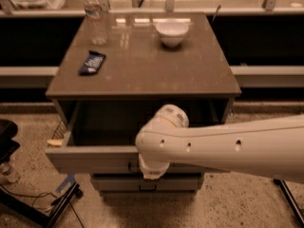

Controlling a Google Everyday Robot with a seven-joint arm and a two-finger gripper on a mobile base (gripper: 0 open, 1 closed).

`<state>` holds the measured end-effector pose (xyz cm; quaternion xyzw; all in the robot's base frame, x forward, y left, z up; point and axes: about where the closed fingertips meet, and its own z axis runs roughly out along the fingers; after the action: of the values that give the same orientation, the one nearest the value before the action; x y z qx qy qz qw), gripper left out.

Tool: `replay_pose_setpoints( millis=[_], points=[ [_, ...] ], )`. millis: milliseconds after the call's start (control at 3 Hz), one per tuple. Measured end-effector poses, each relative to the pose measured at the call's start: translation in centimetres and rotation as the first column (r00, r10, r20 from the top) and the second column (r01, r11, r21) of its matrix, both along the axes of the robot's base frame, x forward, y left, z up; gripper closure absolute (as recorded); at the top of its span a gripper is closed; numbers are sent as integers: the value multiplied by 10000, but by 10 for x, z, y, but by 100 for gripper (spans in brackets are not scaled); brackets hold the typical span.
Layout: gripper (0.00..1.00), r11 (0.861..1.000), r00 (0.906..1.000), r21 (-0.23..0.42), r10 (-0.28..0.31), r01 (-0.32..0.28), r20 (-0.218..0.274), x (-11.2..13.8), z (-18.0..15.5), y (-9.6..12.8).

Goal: Open top drawer

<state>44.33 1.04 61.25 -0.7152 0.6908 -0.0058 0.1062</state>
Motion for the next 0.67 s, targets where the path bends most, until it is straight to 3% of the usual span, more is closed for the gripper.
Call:
replay_pose_setpoints(
  millis=[667],
  points=[
    [100, 10000, 10000, -2, -4, 4, 23, -1, -1, -1]
  ],
)
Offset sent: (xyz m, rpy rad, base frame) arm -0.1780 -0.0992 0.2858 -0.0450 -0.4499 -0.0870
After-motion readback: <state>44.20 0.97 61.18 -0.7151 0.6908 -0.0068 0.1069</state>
